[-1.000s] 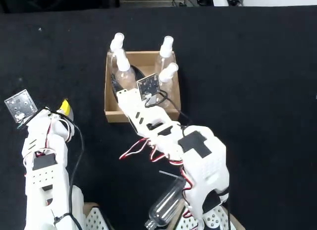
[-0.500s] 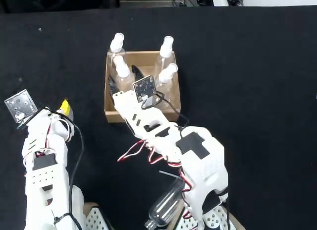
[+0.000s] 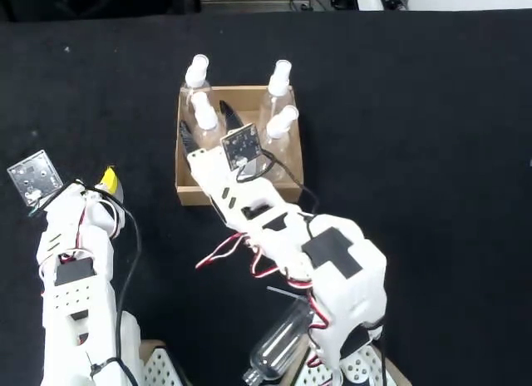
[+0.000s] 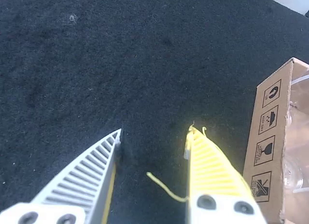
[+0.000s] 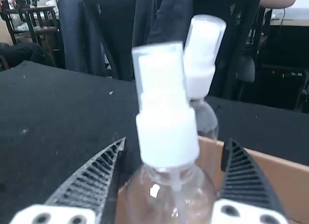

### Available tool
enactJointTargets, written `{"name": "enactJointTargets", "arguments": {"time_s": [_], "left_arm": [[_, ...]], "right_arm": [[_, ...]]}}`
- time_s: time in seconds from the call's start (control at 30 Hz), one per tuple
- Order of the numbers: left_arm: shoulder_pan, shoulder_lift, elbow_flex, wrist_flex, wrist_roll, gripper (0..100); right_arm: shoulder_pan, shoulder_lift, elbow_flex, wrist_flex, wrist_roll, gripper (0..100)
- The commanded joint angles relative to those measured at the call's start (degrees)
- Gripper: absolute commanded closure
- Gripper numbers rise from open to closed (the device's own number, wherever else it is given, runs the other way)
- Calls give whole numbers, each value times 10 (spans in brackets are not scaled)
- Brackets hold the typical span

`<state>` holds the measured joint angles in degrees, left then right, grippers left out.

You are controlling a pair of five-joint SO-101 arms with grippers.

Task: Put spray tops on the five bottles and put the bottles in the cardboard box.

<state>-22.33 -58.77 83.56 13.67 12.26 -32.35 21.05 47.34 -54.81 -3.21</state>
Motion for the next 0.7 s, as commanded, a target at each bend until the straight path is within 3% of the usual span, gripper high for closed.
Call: {"name": "enactJointTargets", "arguments": {"time_s": [0.0, 0.27, 0.53, 0.67], "left_arm": [[-3, -11, -7, -13, -5, 812], [-3, -11, -7, -13, -5, 812], [-2, -11, -7, -13, -5, 812], [-2, -11, -7, -13, -5, 812]], "right_arm": [[-7, -51, 2, 1, 6, 735], [-5, -147, 39, 20, 6, 735], [11, -338, -3, 211, 4, 735], [13, -441, -51, 360, 4, 736]]}}
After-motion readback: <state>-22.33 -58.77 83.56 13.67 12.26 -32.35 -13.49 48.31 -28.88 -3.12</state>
